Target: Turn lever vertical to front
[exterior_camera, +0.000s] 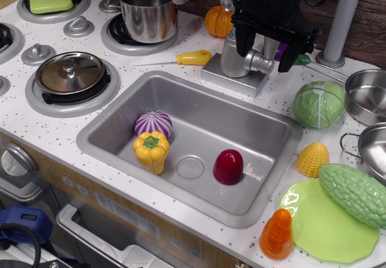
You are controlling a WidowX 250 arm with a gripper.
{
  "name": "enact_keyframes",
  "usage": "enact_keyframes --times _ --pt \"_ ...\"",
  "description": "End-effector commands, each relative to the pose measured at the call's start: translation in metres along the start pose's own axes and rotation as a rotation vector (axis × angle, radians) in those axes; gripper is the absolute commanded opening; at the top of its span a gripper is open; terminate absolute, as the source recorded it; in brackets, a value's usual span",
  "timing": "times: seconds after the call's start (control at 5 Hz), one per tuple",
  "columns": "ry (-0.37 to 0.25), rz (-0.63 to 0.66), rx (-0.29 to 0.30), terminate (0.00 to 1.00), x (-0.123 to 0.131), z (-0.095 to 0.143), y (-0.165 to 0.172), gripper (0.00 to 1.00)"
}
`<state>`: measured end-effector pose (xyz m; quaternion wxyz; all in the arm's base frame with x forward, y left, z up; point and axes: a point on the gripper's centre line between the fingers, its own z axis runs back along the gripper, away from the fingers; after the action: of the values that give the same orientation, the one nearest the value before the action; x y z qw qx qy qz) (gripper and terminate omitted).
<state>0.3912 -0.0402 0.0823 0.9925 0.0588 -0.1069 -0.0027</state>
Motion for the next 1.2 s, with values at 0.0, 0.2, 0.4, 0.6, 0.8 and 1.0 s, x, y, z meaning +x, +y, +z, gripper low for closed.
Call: enact_keyframes --times 0.0,0.2,0.4,0.6,0.8,1.0 --pt "0.000 0.000 0.000 0.00 0.000 0.000 0.000 1.00" --pt "-0.065 -0.005 0.005 0.00 0.003 0.001 0.001 1.00" --pt "-0.174 -0.033 0.027 0.00 0.011 0.006 0.001 1.00" --pt "-0.221 -0.053 0.007 0.00 0.023 0.012 0.004 1.00" --pt "-0.239 -0.067 0.001 0.00 0.034 0.016 0.007 1.00" --pt "-0.250 -0.074 0.006 0.00 0.041 0.017 0.009 1.00"
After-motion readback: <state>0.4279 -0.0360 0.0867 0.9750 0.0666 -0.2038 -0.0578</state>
